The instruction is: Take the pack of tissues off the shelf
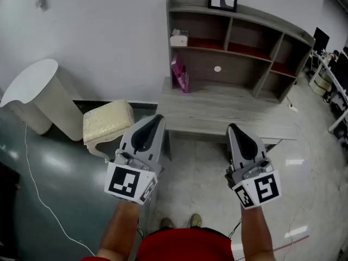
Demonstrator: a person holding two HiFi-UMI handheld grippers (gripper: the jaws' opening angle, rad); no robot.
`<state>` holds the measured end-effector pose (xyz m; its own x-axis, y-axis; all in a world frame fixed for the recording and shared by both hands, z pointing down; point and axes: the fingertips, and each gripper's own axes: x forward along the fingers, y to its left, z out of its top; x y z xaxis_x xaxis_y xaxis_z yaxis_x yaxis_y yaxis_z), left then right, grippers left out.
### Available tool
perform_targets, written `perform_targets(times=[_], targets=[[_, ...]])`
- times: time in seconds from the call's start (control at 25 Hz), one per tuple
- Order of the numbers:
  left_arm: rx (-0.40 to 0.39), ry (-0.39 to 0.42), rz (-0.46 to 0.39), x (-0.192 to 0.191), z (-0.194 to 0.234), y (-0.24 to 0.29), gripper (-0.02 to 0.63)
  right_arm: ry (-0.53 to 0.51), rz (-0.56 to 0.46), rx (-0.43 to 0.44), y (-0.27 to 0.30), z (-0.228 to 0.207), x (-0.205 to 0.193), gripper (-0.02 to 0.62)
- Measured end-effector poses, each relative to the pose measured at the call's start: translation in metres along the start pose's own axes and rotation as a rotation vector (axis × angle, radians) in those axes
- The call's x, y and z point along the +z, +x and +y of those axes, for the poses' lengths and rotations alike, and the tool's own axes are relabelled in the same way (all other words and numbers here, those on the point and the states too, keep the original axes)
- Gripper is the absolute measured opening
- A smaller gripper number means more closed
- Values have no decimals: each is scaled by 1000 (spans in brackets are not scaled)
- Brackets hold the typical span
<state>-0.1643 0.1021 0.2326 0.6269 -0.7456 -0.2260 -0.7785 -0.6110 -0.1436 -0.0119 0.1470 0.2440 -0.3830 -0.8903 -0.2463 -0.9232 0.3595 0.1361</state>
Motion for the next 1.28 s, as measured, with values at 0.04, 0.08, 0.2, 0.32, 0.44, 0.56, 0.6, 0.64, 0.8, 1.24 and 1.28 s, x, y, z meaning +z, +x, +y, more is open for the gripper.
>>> perform_targets(times=[0.04,0.08,0.2,0.32,0.44,0.56,0.6,0.64,0.8,1.24,1.28], targets=[[-1,-1,0,-1,-2,1,12,2,1,2,-1,-1,-2,3],[-2,-1,1,-2,-4,3,12,6,1,5,-1,-2,-3,3],[2,-5,7,-4,-10,7,12,37,-1,28,-3,-5,-7,3],[12,-13,15,-7,-16,10,12,61,-6,44,-8,-9,-10,5],[29,-21,24,-8,-23,16,12,73,-8,60,-13,-17,-12,5],[50,-21,25,-7,-31,26,14,81,-13,76,-20,-29,-13,5],[57,-17,24,-6,-35,30,12,83,-16,82,-23,-33,-13,5],[63,-11,24,-6,-39,35,14,82,-20,89,-26,-38,-12,5],[78,-13,26,-6,-53,55,14,68,-27,103,-34,-61,-12,5],[129,-42,55,-37,-39,114,15,67,-17,106,-7,-116,-24,5],[132,-42,55,-41,-35,121,17,65,-17,108,-1,-120,-26,5]])
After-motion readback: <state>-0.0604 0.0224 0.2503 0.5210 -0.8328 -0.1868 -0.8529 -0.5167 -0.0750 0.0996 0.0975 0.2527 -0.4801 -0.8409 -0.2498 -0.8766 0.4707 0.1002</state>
